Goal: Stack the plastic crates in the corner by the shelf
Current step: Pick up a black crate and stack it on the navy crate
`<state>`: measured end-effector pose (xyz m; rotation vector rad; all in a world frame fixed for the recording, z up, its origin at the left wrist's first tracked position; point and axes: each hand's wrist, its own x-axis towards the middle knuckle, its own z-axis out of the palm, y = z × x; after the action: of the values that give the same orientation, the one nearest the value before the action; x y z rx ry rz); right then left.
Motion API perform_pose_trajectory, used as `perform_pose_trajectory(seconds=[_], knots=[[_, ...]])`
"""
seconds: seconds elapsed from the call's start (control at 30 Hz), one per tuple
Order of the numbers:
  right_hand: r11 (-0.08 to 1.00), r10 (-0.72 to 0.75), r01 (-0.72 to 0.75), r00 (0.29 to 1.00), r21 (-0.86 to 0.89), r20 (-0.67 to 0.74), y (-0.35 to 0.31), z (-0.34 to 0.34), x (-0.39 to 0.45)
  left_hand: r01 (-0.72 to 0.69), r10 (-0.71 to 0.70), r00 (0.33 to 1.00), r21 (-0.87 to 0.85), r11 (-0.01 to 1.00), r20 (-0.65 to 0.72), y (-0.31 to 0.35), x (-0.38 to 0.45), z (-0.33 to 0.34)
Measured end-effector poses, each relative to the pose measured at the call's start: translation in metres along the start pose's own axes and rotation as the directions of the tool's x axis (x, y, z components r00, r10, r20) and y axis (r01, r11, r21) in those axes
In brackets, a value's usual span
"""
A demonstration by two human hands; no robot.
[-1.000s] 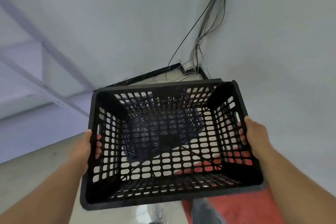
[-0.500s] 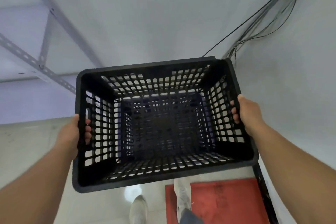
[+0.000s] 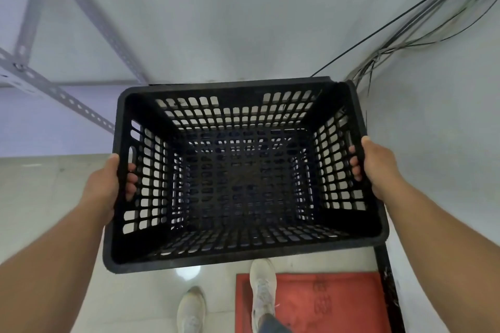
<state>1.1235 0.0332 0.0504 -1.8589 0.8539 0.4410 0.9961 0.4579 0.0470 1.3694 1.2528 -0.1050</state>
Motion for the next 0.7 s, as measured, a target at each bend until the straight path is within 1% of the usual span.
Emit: perform_pose_trajectory(seconds=[0.13,0.33,0.53,0.7], knots=[[0.999,0.034,-0.034,0.998,-0.001,0.053,-0.001,-0.005,-0.003,0.014,-0.016,0.999,0.040,0.999,0.041,0.010,-0.003,-0.002],[1.000,0.027,-0.027,0.998,-0.004,0.050,0.008,-0.008,-0.016,0.029,-0.032,0.997,0.041,0.999,0.071,-0.003,-0.009,-0.010],[1.000,0.000,0.001,0.998,-0.020,0.057,0.015,-0.011,-0.020,0.029,-0.031,0.999,0.044,0.999,0.039,-0.009,-0.008,-0.008],[1.000,-0.022,0.022,1.000,-0.009,0.007,0.015,-0.007,-0.023,-0.006,0.006,1.000,0.055,0.998,-0.003,-0.009,-0.009,-0.003]])
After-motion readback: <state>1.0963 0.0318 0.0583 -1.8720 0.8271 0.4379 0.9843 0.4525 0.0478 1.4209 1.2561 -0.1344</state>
